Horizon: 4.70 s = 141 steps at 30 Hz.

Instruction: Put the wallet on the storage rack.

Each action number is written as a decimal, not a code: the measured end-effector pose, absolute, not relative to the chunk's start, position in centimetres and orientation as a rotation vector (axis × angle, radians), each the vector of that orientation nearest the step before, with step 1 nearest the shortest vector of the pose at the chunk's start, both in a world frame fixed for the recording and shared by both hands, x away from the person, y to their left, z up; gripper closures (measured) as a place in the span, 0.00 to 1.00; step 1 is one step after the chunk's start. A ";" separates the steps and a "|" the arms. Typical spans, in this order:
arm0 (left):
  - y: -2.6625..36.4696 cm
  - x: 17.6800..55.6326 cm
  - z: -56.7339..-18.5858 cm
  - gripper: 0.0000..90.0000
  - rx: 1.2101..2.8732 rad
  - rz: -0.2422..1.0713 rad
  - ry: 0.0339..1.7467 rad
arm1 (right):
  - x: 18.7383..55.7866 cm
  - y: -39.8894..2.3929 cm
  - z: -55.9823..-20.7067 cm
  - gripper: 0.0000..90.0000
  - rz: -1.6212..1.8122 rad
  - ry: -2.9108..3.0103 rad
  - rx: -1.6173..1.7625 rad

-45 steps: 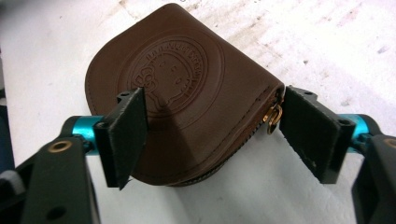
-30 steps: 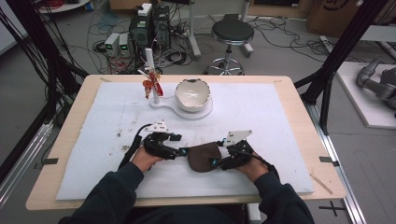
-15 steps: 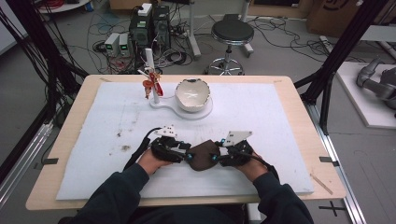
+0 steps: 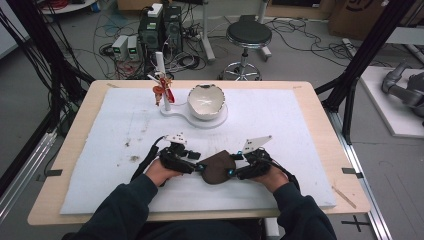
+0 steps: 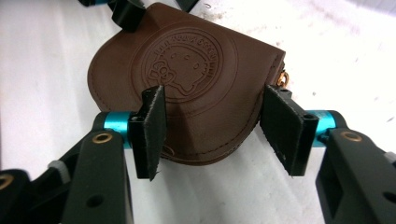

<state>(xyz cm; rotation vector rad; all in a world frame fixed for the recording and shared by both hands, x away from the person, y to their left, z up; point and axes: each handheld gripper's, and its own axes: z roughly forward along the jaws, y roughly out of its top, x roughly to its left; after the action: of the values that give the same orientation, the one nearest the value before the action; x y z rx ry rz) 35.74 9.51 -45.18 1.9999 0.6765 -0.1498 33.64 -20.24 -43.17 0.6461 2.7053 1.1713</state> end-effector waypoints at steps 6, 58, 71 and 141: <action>9.4 35.5 -45.0 0.58 2.006 -0.173 0.618 | 33.2 -20.1 -43.0 0.50 1.147 2.680 0.577; 19.8 37.0 -41.5 0.23 1.657 0.286 0.874 | 36.2 -23.4 -41.3 0.75 1.789 2.683 0.786; 19.2 36.9 -41.6 0.24 1.684 0.267 0.851 | 35.8 -21.3 -41.6 0.73 1.654 2.795 0.661; 23.1 37.3 -41.3 0.23 1.627 0.365 0.887 | 48.0 -18.2 -36.8 0.63 1.324 2.212 0.937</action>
<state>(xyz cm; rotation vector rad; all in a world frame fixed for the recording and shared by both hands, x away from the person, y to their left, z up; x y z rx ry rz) 37.34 23.06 -41.25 1.6272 0.8867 0.3651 48.00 -18.16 -36.75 0.9368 2.2121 1.3244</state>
